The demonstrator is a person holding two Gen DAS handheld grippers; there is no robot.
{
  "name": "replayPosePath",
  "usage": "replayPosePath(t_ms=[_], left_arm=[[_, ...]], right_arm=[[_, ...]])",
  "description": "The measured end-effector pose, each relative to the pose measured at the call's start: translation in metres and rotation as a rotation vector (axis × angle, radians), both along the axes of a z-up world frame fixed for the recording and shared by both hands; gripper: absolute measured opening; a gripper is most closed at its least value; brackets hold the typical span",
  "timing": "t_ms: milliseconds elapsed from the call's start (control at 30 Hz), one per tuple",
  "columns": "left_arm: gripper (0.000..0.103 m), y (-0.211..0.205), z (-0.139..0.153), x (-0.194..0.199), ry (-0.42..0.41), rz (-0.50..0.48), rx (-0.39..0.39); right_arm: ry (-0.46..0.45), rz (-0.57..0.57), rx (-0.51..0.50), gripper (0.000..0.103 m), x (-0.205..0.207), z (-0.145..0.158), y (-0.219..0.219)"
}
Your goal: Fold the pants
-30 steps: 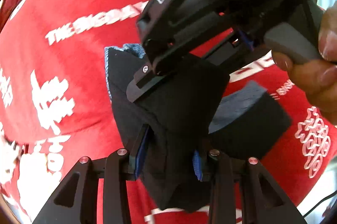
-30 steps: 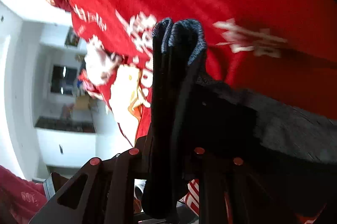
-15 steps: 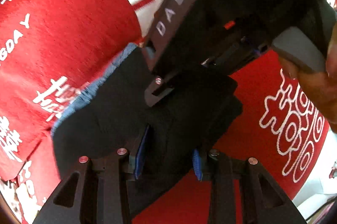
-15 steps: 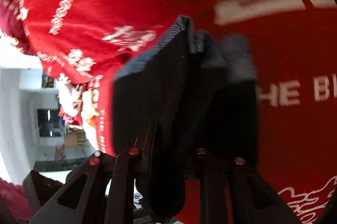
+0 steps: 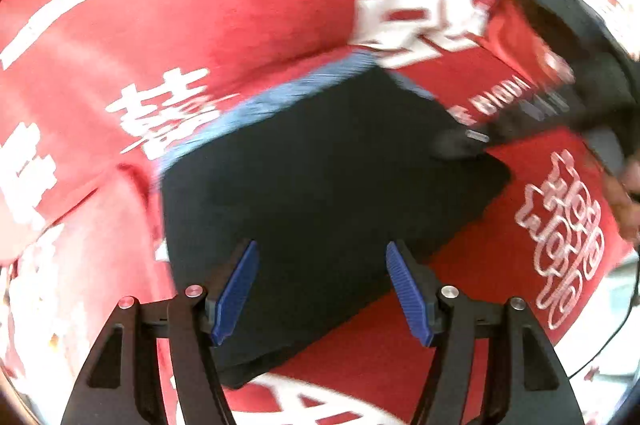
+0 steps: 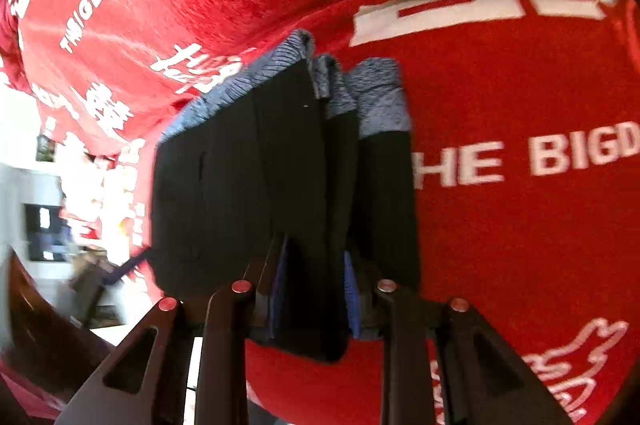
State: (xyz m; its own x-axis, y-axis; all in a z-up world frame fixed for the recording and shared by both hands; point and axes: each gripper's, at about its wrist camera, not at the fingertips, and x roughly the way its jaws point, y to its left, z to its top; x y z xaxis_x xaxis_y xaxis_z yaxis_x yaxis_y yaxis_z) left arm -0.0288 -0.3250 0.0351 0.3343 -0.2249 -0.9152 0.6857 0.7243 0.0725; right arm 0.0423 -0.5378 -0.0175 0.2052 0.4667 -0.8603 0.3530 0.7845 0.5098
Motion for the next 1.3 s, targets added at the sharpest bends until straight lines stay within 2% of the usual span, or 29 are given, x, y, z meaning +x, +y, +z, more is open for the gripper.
replayPosePath(t_ms=[67, 133, 200, 300, 333, 400, 533, 700, 833, 933, 1000, 1033, 1167, 1233, 1300], left_arm=[[0.068, 0.018, -0.001, 0.018, 0.018, 0.088, 0.002], [0.068, 0.035, -0.010, 0.038, 0.044, 0.174, 0.036], [0.068, 0.046, -0.018, 0.048, 0.069, 0.234, 0.059], [0.068, 0.060, -0.031, 0.056, 0.125, 0.292, 0.051], [0.070, 0.063, -0.036, 0.056, 0.142, 0.298, 0.046], [0.082, 0.066, -0.042, 0.058, 0.146, 0.317, 0.047], [0.082, 0.071, -0.046, 0.062, 0.199, 0.339, 0.012], [0.083, 0.071, -0.044, 0.062, 0.201, 0.329, 0.012], [0.083, 0.073, -0.044, 0.063, 0.218, 0.340, 0.002], [0.083, 0.074, -0.045, 0.065, 0.229, 0.346, 0.001], [0.102, 0.074, -0.047, 0.066, 0.226, 0.352, 0.017], [0.102, 0.074, -0.048, 0.067, 0.227, 0.357, 0.027], [0.102, 0.077, -0.050, 0.067, 0.247, 0.364, 0.015], [0.102, 0.077, -0.050, 0.068, 0.249, 0.360, 0.018], [0.102, 0.076, -0.051, 0.068, 0.255, 0.359, 0.020]], right_arm=[[0.000, 0.007, -0.053, 0.027, -0.005, 0.008, 0.004], [0.007, 0.003, -0.080, 0.027, -0.012, 0.011, 0.005], [0.014, -0.003, -0.097, 0.027, -0.017, 0.013, 0.010], [0.024, 0.018, -0.148, 0.027, -0.021, 0.012, 0.018], [0.022, 0.027, -0.163, 0.027, -0.021, 0.012, 0.021], [0.027, 0.045, -0.191, 0.027, -0.022, 0.013, 0.025], [0.067, 0.034, -0.195, 0.028, -0.022, 0.017, 0.024], [0.097, 0.016, -0.217, 0.030, -0.020, 0.030, 0.027], [0.083, -0.018, -0.252, 0.038, -0.020, 0.044, 0.031], [0.057, -0.023, -0.268, 0.040, -0.015, 0.053, 0.038], [0.031, -0.001, -0.283, 0.043, -0.008, 0.058, 0.047], [0.022, 0.011, -0.289, 0.044, -0.006, 0.059, 0.052], [0.013, 0.057, -0.285, 0.049, 0.004, 0.053, 0.070], [0.039, 0.083, -0.278, 0.055, 0.005, 0.041, 0.077], [0.062, 0.107, -0.296, 0.055, 0.003, 0.030, 0.082]])
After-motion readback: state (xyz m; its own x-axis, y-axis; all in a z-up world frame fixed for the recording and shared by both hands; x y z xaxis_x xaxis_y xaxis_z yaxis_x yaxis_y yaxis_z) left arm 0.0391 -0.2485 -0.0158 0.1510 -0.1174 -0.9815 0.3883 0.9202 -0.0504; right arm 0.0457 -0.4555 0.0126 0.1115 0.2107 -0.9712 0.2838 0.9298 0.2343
